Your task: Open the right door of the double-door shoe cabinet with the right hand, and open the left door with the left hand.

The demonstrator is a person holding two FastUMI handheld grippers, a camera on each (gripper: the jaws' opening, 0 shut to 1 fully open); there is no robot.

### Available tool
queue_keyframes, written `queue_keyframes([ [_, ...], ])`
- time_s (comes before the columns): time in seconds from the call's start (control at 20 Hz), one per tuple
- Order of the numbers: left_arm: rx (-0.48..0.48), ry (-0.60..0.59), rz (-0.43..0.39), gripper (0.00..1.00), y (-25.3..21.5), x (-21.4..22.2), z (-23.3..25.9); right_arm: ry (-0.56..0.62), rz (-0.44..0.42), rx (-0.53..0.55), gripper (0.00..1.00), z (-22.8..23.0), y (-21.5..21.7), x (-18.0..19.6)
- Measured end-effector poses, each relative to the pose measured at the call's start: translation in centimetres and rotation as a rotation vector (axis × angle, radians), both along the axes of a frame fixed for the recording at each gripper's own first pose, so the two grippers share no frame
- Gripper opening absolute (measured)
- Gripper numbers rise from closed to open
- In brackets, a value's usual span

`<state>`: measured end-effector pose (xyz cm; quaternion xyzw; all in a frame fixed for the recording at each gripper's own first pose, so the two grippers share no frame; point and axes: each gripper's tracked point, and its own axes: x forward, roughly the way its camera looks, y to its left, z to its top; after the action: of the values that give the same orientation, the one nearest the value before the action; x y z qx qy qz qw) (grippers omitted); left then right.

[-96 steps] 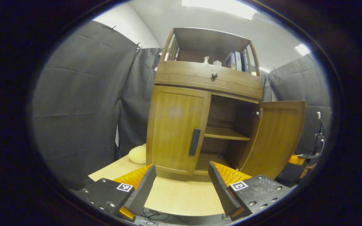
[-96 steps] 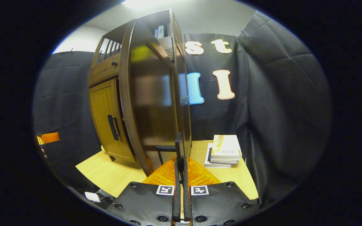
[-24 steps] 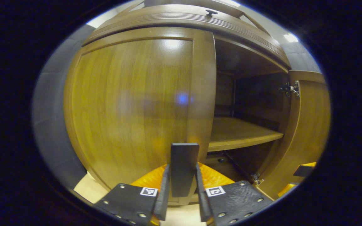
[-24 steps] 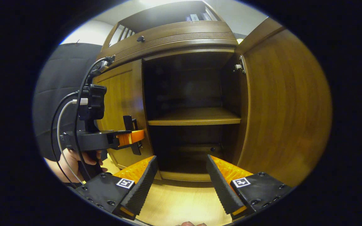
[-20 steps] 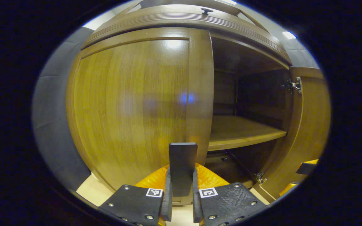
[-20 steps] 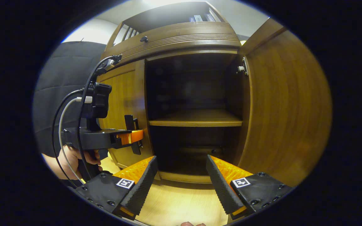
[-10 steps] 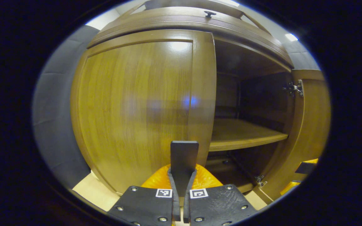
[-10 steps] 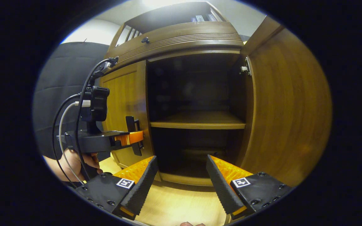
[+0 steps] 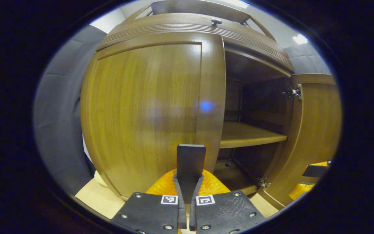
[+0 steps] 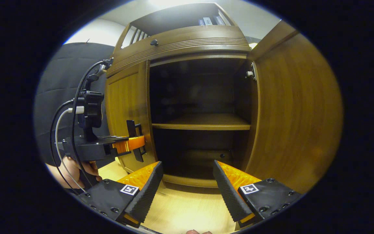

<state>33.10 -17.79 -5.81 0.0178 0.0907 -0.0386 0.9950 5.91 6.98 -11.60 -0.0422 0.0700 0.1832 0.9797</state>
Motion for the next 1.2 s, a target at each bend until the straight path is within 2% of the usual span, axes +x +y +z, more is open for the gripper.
queue_keyframes([
  [0.2,0.002,-0.005,-0.021,0.06,0.7,-0.6,1.4,0.001,-0.008,-0.012,0.95,-0.3,0.9,-2.2],
  [0.25,0.001,-0.005,-0.025,0.06,0.9,-0.7,1.9,0.000,-0.012,-0.013,0.97,-0.2,1.1,-2.6],
  [0.55,0.000,-0.009,-0.034,0.06,2.4,-0.5,4.8,-0.004,-0.037,-0.014,0.97,-0.3,2.0,-6.0],
  [1.15,-0.011,-0.027,-0.021,0.05,2.8,-1.7,5.8,-0.024,-0.098,-0.044,0.98,-1.5,2.6,-11.7],
  [1.2,-0.002,-0.029,-0.025,0.05,2.9,-1.8,6.1,-0.028,-0.105,-0.041,0.92,-1.3,2.6,-11.9],
])
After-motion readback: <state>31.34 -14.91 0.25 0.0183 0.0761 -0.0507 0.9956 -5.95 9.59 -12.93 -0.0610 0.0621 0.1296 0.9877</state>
